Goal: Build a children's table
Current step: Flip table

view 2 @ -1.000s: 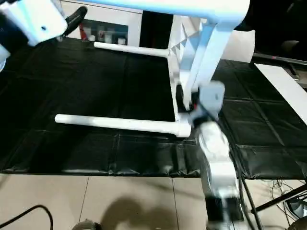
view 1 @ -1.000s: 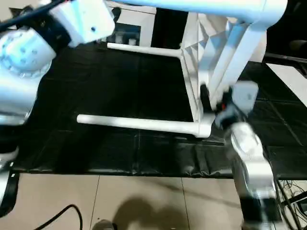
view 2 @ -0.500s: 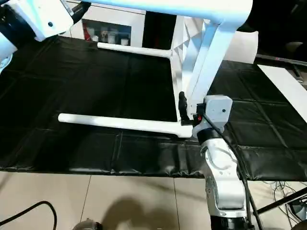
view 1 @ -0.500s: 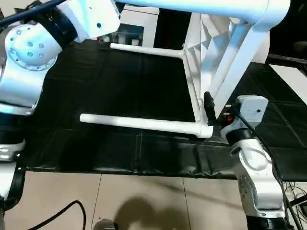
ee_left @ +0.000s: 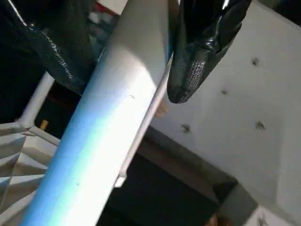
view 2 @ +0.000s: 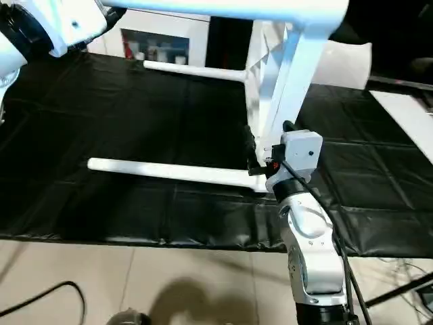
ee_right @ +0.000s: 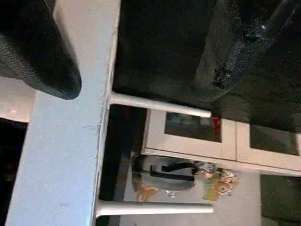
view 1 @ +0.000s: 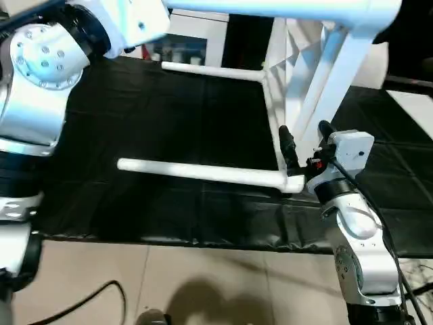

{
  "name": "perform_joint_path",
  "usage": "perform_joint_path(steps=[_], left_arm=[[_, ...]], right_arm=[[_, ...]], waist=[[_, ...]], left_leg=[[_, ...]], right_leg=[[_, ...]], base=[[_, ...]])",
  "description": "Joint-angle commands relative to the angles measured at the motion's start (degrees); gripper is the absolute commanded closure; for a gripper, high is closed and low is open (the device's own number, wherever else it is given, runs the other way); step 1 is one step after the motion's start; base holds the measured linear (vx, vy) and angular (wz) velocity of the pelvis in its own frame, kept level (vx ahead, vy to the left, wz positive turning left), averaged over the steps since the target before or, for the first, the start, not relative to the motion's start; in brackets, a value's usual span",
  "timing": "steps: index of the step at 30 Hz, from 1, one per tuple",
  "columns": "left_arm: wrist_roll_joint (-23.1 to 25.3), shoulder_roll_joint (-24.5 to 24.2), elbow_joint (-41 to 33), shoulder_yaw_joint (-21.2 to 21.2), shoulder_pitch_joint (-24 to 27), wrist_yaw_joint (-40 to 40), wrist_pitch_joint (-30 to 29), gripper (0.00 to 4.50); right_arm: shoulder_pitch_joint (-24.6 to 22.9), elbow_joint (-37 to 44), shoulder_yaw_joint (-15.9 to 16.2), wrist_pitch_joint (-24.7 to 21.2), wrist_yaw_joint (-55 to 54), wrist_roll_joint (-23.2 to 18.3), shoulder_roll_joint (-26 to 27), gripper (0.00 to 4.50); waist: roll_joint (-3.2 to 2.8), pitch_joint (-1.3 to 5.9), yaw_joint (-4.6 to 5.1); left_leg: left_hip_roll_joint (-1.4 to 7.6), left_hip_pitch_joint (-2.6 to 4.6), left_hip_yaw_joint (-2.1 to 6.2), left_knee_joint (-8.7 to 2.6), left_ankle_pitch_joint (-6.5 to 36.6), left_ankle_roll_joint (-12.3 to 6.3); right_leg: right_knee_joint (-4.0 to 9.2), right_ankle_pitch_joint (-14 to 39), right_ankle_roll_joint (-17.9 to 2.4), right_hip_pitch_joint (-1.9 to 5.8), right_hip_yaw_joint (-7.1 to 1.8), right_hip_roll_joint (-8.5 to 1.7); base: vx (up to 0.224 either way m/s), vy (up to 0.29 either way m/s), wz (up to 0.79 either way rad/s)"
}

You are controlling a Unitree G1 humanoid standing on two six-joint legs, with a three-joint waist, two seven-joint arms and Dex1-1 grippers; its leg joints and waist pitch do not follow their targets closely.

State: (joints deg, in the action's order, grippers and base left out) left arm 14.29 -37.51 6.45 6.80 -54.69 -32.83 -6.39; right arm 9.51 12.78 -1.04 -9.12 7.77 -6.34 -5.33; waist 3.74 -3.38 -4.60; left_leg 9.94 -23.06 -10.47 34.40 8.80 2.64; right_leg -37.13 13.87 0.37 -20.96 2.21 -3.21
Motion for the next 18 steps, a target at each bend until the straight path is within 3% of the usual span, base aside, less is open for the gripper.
perform_joint_path(steps=[1,5,9,12,13,18], left_arm=[[-10.9,4.7,1.8,-5.9,-0.7,1.3,-6.9,2.33],[-14.5,7.8,1.7,-10.3,-2.0,2.6,-13.3,2.33],[-15.6,9.0,1.9,-12.7,-2.6,3.8,-16.3,2.33],[-17.3,10.5,2.2,-15.6,-3.2,5.6,-18.1,2.33],[-18.2,11.7,1.7,-17.1,-3.0,6.3,-18.8,2.33],[-18.8,13.9,-2.2,-19.1,-0.1,7.1,-21.5,2.34]], right_arm=[[1.4,-0.9,-0.4,0.6,0.3,0.2,-0.8,0.31],[2.5,-1.2,-1.2,0.7,0.6,-0.1,-1.7,0.31],[3.1,-1.1,-1.8,0.9,0.9,-0.3,-2.1,0.31],[3.8,-0.8,-2.0,1.7,1.7,-0.6,-2.6,0.31],[4.0,-0.5,-2.0,2.1,1.9,-0.8,-2.7,0.31],[2.9,0.5,-3.2,3.7,0.0,-1.5,-1.3,0.31]], waist=[[-0.19,3.41,0.12],[-0.51,3.46,-0.67],[-0.86,3.57,-1.00],[-0.84,3.78,-1.44],[-1.11,3.86,-1.44],[-0.83,4.03,-1.19]], left_leg=[[3.39,2.47,1.32,-4.22,12.1,2.82],[3.31,2.47,0.88,-3.93,10.2,0.80],[3.35,2.44,0.85,-4.06,10.3,0.90],[3.22,2.29,0.81,-3.90,9.2,0.56],[3.26,2.36,0.82,-3.91,9.1,0.63],[3.37,2.14,0.86,-3.83,7.7,0.06]], right_leg=[[4.31,4.5,-9.3,0.72,-2.67,-5.06],[4.60,7.0,-8.7,0.63,-2.68,-5.22],[4.47,6.7,-8.5,0.48,-2.49,-5.02],[4.25,4.4,-8.7,0.68,-2.43,-4.99],[4.14,3.9,-8.9,0.65,-2.40,-4.99],[3.89,-1.2,-9.2,0.88,-2.41,-4.93]], base=[[0.000,0.000,0.00],[0.000,0.000,0.00],[0.000,0.000,0.00],[0.000,0.000,0.00],[0.000,0.000,0.00],[0.000,0.000,0.00]])
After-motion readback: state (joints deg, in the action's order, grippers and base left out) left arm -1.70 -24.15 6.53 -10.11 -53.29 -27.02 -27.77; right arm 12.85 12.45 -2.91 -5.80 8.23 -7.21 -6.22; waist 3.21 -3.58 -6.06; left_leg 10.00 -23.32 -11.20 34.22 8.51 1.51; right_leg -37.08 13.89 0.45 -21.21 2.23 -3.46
